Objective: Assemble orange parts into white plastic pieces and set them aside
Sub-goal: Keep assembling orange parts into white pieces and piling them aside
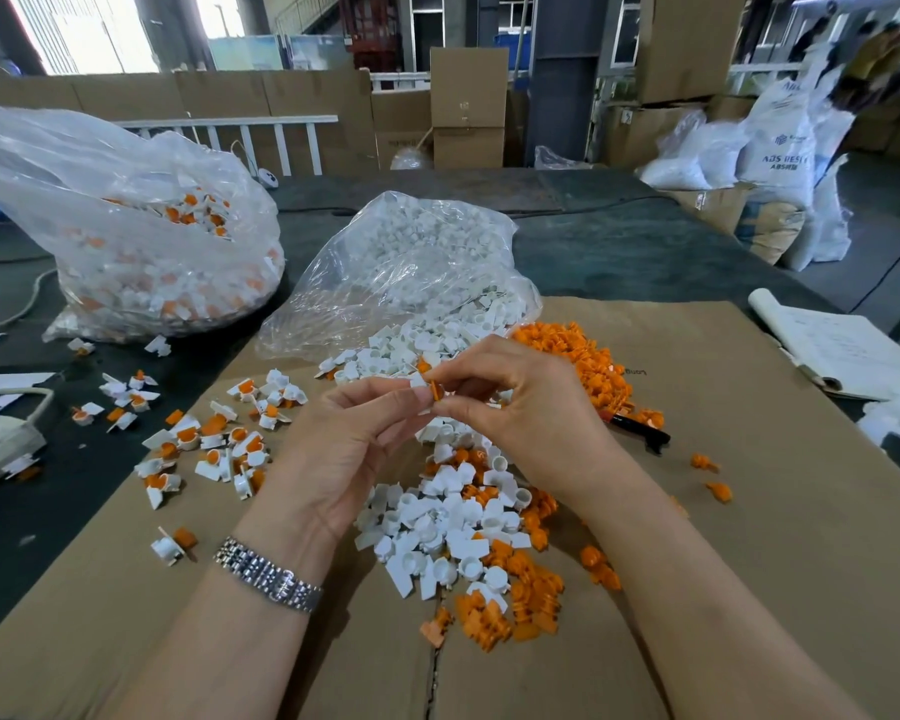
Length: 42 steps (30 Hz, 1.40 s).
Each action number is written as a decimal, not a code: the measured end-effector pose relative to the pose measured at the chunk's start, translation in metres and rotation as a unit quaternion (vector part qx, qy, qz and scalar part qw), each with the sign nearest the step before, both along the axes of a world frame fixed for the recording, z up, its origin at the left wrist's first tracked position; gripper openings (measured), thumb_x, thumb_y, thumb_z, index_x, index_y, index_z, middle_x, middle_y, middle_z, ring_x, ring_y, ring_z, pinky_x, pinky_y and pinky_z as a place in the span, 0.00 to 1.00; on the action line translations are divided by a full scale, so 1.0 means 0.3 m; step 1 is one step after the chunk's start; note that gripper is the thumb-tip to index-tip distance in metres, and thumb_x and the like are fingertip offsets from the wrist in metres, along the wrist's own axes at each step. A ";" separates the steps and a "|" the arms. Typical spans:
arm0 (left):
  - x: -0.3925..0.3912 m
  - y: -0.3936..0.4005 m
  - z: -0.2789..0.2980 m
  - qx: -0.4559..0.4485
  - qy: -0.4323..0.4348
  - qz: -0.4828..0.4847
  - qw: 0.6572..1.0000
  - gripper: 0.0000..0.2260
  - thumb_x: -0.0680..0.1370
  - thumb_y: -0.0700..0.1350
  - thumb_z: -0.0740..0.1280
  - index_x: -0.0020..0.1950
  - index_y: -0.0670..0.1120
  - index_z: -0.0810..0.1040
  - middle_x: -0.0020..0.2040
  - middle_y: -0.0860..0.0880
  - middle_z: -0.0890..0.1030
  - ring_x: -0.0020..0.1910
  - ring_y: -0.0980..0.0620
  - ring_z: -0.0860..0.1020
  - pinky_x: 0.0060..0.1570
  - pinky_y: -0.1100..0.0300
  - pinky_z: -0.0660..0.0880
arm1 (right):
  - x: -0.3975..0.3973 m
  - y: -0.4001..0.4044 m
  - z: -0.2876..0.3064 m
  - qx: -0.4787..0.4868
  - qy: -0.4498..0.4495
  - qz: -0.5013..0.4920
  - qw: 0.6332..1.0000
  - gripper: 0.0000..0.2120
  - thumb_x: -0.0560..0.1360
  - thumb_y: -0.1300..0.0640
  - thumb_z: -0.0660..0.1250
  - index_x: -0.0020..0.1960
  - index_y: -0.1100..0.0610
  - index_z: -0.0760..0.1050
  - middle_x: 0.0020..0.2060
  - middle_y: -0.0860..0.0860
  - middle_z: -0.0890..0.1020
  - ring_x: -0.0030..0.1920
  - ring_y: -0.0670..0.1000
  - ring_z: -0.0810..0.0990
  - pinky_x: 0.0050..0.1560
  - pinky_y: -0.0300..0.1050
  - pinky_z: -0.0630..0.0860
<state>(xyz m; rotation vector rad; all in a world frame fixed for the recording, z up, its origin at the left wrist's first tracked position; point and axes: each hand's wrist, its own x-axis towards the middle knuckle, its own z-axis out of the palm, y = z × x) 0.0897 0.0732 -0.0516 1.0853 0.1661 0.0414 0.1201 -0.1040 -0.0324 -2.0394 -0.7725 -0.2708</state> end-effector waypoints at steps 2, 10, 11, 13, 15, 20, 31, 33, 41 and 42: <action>0.003 0.001 -0.002 -0.005 0.003 0.004 1.000 0.08 0.64 0.35 0.78 0.42 0.38 0.87 0.48 0.37 0.87 0.47 0.45 0.87 0.45 0.63 0.82 | 0.013 -0.018 0.004 -0.006 0.021 -0.022 1.000 0.12 0.74 0.54 0.74 0.58 0.50 0.83 0.48 0.43 0.82 0.48 0.41 0.80 0.53 0.38 0.79; 0.007 0.006 -0.007 -0.038 0.030 0.021 0.999 0.14 0.61 0.35 0.80 0.45 0.39 0.86 0.50 0.35 0.86 0.50 0.40 0.87 0.40 0.59 0.83 | 0.069 -0.131 -0.025 -0.350 0.154 -0.302 0.873 0.29 0.72 0.31 0.67 0.58 0.55 0.71 0.56 0.55 0.76 0.59 0.58 0.74 0.61 0.63 0.72; 0.007 0.006 -0.007 -0.036 0.033 0.020 0.999 0.14 0.60 0.35 0.81 0.45 0.39 0.86 0.51 0.36 0.86 0.49 0.40 0.87 0.39 0.59 0.83 | 0.068 -0.130 -0.029 -0.366 0.157 -0.297 0.868 0.29 0.72 0.32 0.68 0.56 0.55 0.71 0.55 0.55 0.76 0.59 0.58 0.74 0.61 0.63 0.72; 0.007 0.005 -0.007 -0.030 0.036 0.020 0.999 0.16 0.59 0.37 0.81 0.45 0.40 0.87 0.50 0.36 0.87 0.48 0.41 0.87 0.37 0.60 0.83 | 0.064 -0.124 -0.031 -0.386 0.141 -0.290 0.864 0.27 0.73 0.33 0.68 0.55 0.55 0.72 0.53 0.55 0.76 0.59 0.59 0.74 0.61 0.62 0.71; 0.006 0.001 -0.006 -0.026 0.034 0.022 0.999 0.19 0.59 0.38 0.82 0.49 0.39 0.86 0.50 0.37 0.87 0.46 0.42 0.88 0.35 0.61 0.82 | 0.057 -0.115 -0.029 -0.402 0.126 -0.283 0.862 0.23 0.74 0.36 0.68 0.53 0.55 0.72 0.52 0.54 0.75 0.58 0.58 0.74 0.60 0.61 0.71; 0.002 -0.006 0.001 -0.011 0.034 0.033 0.999 0.24 0.61 0.40 0.81 0.55 0.38 0.83 0.49 0.40 0.87 0.44 0.46 0.88 0.30 0.64 0.80 | 0.052 -0.104 -0.023 -0.378 0.107 -0.271 0.878 0.17 0.75 0.41 0.66 0.46 0.55 0.70 0.50 0.55 0.74 0.54 0.58 0.74 0.54 0.56 0.73; -0.004 -0.010 0.003 0.013 0.003 0.050 0.999 0.19 0.67 0.42 0.79 0.56 0.39 0.83 0.49 0.44 0.88 0.45 0.50 0.87 0.31 0.66 0.77 | -0.038 -0.110 0.132 -0.139 0.302 -0.046 0.942 0.09 0.81 0.58 0.63 0.47 0.59 0.80 0.37 0.55 0.84 0.31 0.45 0.80 0.29 0.34 0.74; -0.004 -0.008 0.002 0.011 -0.007 0.056 0.998 0.19 0.67 0.42 0.79 0.55 0.39 0.83 0.49 0.44 0.88 0.45 0.50 0.87 0.31 0.66 0.77 | -0.059 -0.093 0.134 -0.116 0.352 -0.010 0.929 0.09 0.82 0.60 0.62 0.51 0.64 0.79 0.39 0.56 0.84 0.34 0.48 0.81 0.34 0.38 0.79; -0.002 -0.013 0.006 0.017 -0.015 0.068 0.997 0.15 0.66 0.42 0.78 0.51 0.41 0.83 0.45 0.44 0.88 0.42 0.51 0.86 0.30 0.67 0.76 | -0.071 -0.044 0.135 -0.182 0.324 0.030 0.928 0.14 0.82 0.54 0.60 0.51 0.63 0.79 0.43 0.58 0.86 0.44 0.58 0.84 0.54 0.58 0.79; -0.002 -0.013 0.006 0.020 -0.016 0.070 0.997 0.16 0.66 0.42 0.78 0.51 0.41 0.83 0.45 0.44 0.88 0.42 0.52 0.86 0.30 0.67 0.75 | -0.073 -0.042 0.134 -0.187 0.317 0.028 0.929 0.14 0.83 0.53 0.60 0.50 0.62 0.79 0.43 0.58 0.86 0.41 0.55 0.84 0.52 0.56 0.80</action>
